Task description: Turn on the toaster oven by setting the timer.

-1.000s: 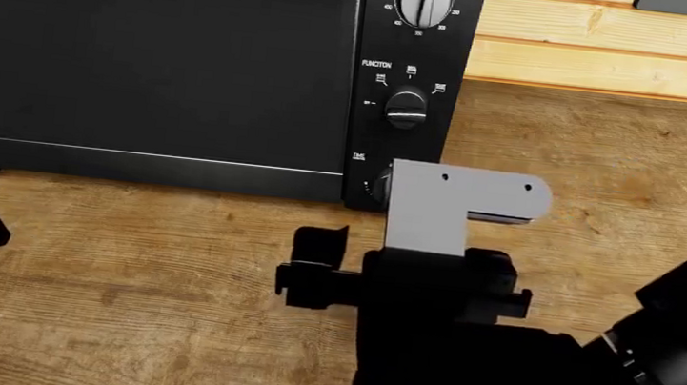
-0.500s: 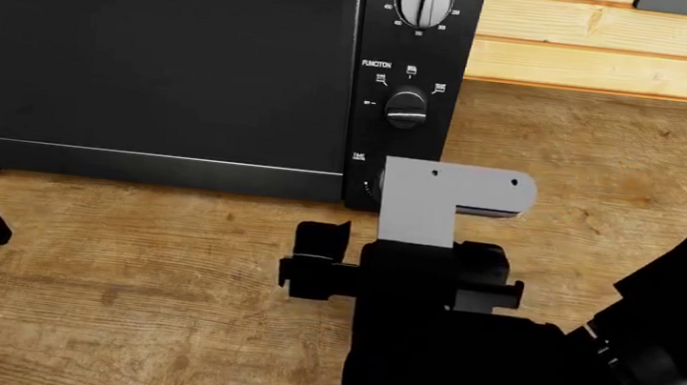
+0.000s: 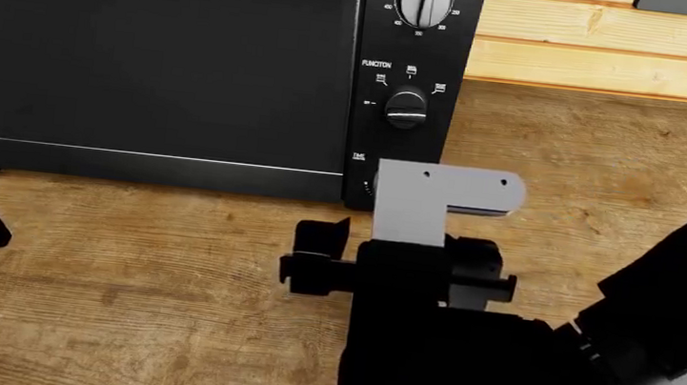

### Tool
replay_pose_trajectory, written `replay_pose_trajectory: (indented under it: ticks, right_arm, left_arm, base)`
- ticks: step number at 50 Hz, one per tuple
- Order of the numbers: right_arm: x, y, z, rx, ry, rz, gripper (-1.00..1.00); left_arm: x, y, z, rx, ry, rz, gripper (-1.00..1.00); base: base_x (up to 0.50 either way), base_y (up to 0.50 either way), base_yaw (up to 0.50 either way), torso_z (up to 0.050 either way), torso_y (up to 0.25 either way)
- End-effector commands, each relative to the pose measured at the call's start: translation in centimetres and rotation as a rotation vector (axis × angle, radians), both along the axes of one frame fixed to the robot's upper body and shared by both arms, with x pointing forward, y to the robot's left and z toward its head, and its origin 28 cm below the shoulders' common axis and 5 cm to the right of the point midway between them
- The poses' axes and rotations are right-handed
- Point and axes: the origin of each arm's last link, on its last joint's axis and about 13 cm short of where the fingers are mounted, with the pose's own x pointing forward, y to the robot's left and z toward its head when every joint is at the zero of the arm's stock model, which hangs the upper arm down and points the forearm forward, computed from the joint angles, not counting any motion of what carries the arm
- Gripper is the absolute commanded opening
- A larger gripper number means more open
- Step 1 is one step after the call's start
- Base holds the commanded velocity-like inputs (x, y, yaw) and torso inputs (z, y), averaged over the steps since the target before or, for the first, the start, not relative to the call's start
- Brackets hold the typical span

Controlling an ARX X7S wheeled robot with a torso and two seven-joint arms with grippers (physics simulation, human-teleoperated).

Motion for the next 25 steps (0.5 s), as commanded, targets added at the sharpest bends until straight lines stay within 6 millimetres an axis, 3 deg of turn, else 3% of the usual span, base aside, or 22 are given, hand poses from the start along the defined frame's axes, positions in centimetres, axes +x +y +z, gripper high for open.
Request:
replay_pose_trajectory:
  ticks: [1,25]
  right_arm:
    - [0.8,0.0,-0.4,-0.012,-0.008,-0.001,1.0]
    - [1.9,0.0,-0.5,-0.018,-0.003,0.028,1.0]
  left_arm:
    - [0.0,0.0,-0.1,0.0,0.003,0.0,1.0]
    - [0.0,0.0,-0.1,-0.001,0.002,-0.002,1.0]
  base:
    - [0.0,0.0,0.0,0.0,0.0]
    - [0.0,0.0,0.0,0.0,0.0]
